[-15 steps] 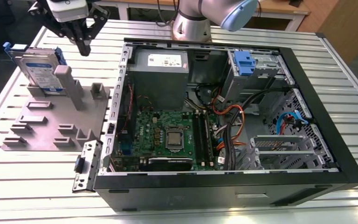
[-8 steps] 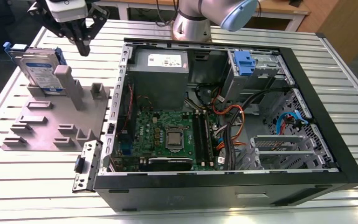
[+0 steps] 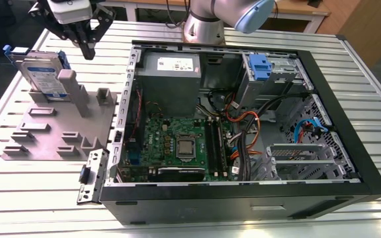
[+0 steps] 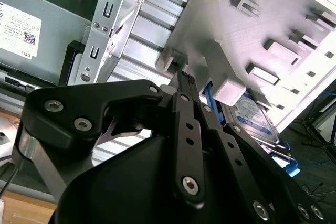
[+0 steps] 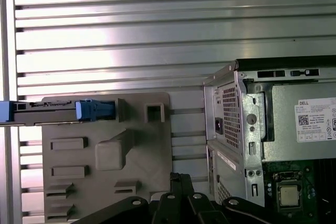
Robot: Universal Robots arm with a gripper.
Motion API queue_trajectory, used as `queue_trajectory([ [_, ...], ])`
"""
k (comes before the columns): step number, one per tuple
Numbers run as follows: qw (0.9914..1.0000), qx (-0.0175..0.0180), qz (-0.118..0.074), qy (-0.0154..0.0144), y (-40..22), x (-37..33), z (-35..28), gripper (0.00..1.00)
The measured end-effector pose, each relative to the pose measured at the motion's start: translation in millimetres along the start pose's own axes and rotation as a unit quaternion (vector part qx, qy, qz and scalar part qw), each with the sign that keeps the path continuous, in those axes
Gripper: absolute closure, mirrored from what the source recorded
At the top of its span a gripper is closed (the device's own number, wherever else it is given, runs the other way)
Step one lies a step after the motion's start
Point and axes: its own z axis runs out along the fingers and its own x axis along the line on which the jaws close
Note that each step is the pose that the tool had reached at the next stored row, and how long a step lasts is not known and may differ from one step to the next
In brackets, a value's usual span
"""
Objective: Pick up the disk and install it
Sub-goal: 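Reach for the disk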
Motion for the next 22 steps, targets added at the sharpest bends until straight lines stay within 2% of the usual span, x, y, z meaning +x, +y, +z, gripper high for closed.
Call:
queue_trajectory([
  [11,1.00000,-0.0001,0.000,-0.0001,-0.1,1.1,0.6,0.89],
  [22,1.00000,-0.0019,0.000,0.0024,0.7,14.1,1.1,0.89],
])
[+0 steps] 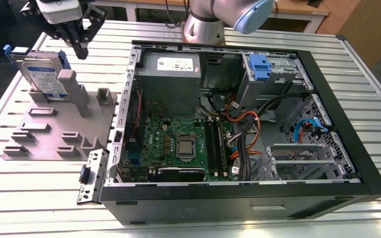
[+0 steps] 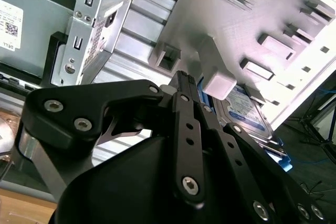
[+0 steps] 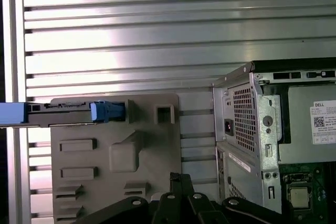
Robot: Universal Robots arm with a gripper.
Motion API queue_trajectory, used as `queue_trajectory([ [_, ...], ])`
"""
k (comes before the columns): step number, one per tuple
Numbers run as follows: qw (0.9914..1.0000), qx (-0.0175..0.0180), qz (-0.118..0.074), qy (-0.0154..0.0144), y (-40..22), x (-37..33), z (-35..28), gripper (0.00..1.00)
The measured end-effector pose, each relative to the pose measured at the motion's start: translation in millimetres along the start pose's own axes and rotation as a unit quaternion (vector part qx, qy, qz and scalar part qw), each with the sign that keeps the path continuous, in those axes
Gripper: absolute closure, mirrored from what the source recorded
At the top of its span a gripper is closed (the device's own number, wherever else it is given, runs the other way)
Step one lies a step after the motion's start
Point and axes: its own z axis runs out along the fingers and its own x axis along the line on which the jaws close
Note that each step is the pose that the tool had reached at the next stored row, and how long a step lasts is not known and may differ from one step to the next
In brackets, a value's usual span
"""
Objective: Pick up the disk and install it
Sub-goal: 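Reach for the disk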
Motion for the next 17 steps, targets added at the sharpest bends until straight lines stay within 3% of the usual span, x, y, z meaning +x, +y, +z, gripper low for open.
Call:
queue_trajectory([
  [7,1.00000,-0.0021,0.000,0.0006,-0.1,1.6,0.1,0.89],
  [17,1.00000,-0.0024,0.000,0.0005,-0.2,2.8,0.2,0.89],
])
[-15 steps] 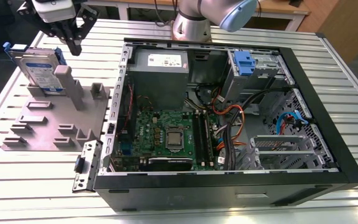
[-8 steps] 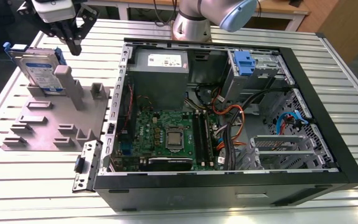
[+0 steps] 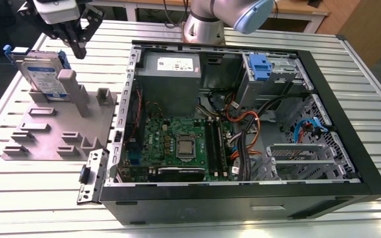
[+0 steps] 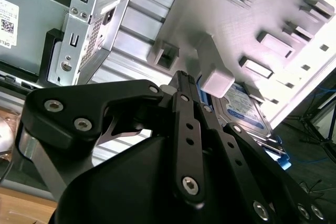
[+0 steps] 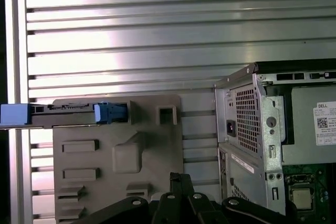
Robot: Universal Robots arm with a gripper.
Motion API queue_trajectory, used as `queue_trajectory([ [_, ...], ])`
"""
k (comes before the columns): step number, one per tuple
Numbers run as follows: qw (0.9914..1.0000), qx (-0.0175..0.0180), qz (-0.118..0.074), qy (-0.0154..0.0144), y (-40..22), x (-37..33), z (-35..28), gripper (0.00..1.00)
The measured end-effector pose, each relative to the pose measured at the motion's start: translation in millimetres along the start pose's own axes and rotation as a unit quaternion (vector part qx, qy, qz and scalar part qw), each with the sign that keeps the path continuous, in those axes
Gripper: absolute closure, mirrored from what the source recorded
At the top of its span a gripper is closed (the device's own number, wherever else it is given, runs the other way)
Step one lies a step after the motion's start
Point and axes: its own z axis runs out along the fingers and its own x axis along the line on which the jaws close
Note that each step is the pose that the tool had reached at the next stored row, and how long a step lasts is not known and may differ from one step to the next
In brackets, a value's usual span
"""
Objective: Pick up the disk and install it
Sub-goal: 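Reach for the disk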
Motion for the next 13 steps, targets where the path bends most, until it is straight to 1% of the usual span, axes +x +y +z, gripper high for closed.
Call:
queue_trajectory([
  [3,1.00000,0.0000,0.000,0.0000,0.3,3.4,0.1,0.89],
  [7,1.00000,0.0000,0.000,0.0000,4.2,9.7,0.6,0.89],
  [13,1.00000,0.0000,0.000,0.0000,9.1,13.9,2.0,0.89],
])
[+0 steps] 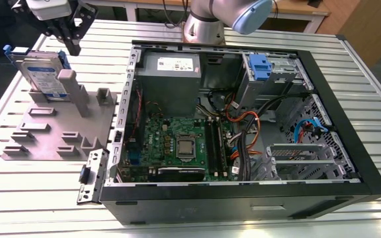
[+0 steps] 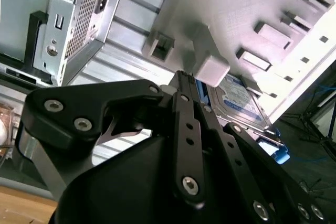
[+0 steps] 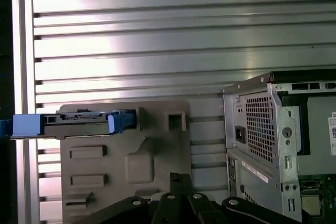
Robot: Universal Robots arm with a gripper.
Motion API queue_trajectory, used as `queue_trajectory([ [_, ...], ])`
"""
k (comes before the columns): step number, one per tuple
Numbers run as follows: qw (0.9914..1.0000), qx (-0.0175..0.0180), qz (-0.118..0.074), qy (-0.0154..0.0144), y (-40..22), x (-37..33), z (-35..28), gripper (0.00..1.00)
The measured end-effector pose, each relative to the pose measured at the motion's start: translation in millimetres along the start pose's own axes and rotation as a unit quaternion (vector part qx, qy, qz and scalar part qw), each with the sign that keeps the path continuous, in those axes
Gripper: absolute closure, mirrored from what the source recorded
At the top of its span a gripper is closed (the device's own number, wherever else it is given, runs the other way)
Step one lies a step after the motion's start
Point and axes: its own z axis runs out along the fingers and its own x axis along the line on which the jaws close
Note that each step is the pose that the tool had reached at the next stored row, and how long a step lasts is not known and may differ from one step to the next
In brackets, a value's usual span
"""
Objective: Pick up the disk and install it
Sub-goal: 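Reach for the disk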
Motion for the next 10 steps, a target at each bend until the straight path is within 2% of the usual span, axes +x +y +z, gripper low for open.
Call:
queue_trajectory([
  [5,1.00000,0.0000,0.000,0.0000,3.1,2.6,0.7,0.89],
  [10,1.00000,0.0001,0.000,0.0001,3.6,6.9,1.1,0.89],
])
